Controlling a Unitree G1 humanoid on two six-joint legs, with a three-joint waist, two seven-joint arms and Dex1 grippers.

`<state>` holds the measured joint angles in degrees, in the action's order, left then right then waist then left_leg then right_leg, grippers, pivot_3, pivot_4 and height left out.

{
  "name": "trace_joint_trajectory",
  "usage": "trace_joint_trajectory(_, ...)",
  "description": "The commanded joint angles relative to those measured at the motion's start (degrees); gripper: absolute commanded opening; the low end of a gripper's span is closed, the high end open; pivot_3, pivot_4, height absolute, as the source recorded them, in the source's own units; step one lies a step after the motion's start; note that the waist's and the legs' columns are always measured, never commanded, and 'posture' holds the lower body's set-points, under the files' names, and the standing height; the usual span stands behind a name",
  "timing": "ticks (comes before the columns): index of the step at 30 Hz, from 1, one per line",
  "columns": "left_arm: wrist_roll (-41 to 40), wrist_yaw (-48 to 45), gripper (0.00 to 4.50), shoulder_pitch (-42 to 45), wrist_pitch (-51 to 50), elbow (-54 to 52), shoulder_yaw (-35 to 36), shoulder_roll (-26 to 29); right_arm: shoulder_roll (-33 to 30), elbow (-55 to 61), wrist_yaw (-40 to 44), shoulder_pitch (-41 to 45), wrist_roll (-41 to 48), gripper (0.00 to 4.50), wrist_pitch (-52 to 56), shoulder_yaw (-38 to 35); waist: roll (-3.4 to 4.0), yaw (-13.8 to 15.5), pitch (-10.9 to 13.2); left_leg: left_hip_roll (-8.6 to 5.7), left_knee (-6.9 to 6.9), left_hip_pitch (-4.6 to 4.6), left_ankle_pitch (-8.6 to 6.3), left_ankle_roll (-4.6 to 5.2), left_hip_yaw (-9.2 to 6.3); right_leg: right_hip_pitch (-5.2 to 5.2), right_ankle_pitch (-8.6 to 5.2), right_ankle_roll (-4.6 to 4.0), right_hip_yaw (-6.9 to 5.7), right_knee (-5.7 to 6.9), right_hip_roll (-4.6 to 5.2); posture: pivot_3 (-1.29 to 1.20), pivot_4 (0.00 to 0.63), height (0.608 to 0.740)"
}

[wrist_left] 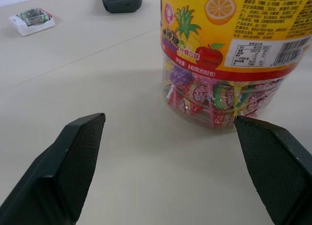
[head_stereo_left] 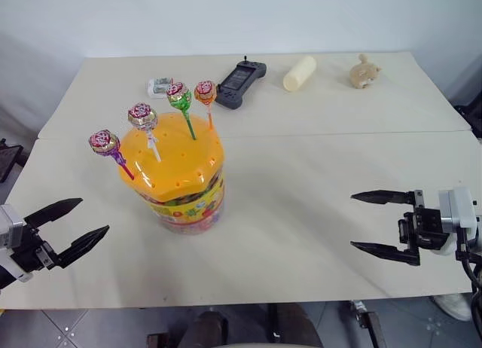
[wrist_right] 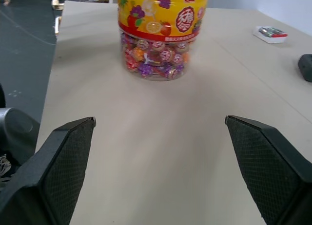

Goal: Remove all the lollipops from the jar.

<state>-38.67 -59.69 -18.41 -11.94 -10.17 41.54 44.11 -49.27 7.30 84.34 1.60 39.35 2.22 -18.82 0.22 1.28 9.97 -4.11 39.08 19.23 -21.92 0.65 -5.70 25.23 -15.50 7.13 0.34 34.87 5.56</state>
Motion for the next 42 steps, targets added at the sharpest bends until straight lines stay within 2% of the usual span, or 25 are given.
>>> trace_joint_trajectory(1,-1.8,0.4,4.50,0.8,-1.8,-0.1,0.4,0.2,0.3,0.8,0.7,1.6,1.3,4.45,0.1,-0.2,0.00,0.0,0.0,0.00,0.00,0.00,0.00,0.00,0.00,0.00,0.00,0.00,0.00,0.00,0.00,0.00,0.150,0.740)
trace_joint_trajectory(5,-11.1,1.1,4.50,4.1,-7.5,6.4,6.0,-1.9,5.5,4.7,-8.2,8.8,10.0,4.45,7.4,-0.4,0.00,-0.4,0.0,0.00,0.03,-0.03,0.01,-0.02,0.00,0.01,0.00,0.00,0.01,0.08,0.00,0.00,0.150,0.740)
trace_joint_trajectory(9,-10.4,-5.3,4.50,-1.5,-7.8,16.4,9.6,-2.0,7.6,12.8,-11.6,11.6,19.3,4.45,12.2,-2.1,0.01,-0.9,0.0,0.07,-0.06,0.03,-0.02,-0.11,-0.02,0.18,-0.07,-0.12,-0.05,0.15,-0.06,0.00,0.150,0.740)
trace_joint_trajectory(13,-14.2,-9.4,4.50,-2.0,-12.1,16.9,9.8,-0.1,7.5,19.1,-13.6,12.5,25.7,4.45,15.2,-2.9,-0.11,-0.5,0.0,0.05,-0.03,0.14,-0.12,0.03,-0.03,0.17,-0.06,-0.12,-0.09,0.04,-0.02,0.00,0.150,0.740)
trace_joint_trajectory(17,-17.1,-11.1,4.50,0.5,-13.8,4.8,7.2,1.2,8.0,19.6,-9.1,14.4,22.8,4.45,13.1,-0.3,-0.38,0.5,0.0,0.00,0.10,0.01,-0.11,0.09,-0.15,-0.20,0.00,-0.01,-0.16,-0.14,0.08,0.00,0.150,0.740)
trace_joint_trajectory(20,-23.4,-7.7,4.50,5.8,-17.6,-5.6,5.3,2.4,8.3,17.8,-6.6,15.1,19.8,4.45,11.8,1.3,-0.38,0.5,0.0,0.00,0.10,-0.06,-0.11,0.10,-0.27,-0.45,0.13,0.00,-0.22,-0.37,0.09,0.00,0.150,0.740)
trace_joint_trajectory(29,-25.3,0.8,4.50,22.4,-18.5,-9.2,-2.5,2.5,8.8,14.0,-4.4,15.8,16.5,4.45,10.8,2.0,-0.07,-1.4,0.0,0.05,0.00,0.09,-0.07,0.01,0.00,0.16,0.10,-0.09,-0.16,0.12,-0.08,0.00,0.150,0.740)
trace_joint_trajectory(32,-26.5,2.5,3.88,25.8,-20.1,-10.5,-5.9,2.2,8.8,13.9,-4.8,15.8,16.3,4.50,11.0,1.9,-0.07,-1.3,0.0,0.02,0.07,0.09,-0.07,0.01,0.01,0.16,0.10,-0.08,-0.15,0.10,-0.06,0.00,0.150,0.740)
trace_joint_trajectory(36,-28.8,2.1,2.71,27.0,-22.2,-11.1,-7.2,2.4,8.8,14.1,-5.2,15.8,16.3,4.50,11.2,1.9,-0.07,-1.2,0.0,0.01,0.09,0.08,-0.07,0.02,0.01,0.16,0.10,-0.08,-0.07,0.11,-0.05,0.00,0.150,0.740)
trace_joint_trajectory(42,-31.6,1.7,0.80,27.1,-24.3,-9.9,-5.4,3.5,9.2,15.0,-6.7,15.7,17.1,4.50,11.8,1.9,-0.07,-1.2,0.0,0.01,0.09,0.08,-0.06,0.01,0.01,0.16,0.10,-0.09,-0.06,0.09,-0.05,0.00,0.150,0.740)
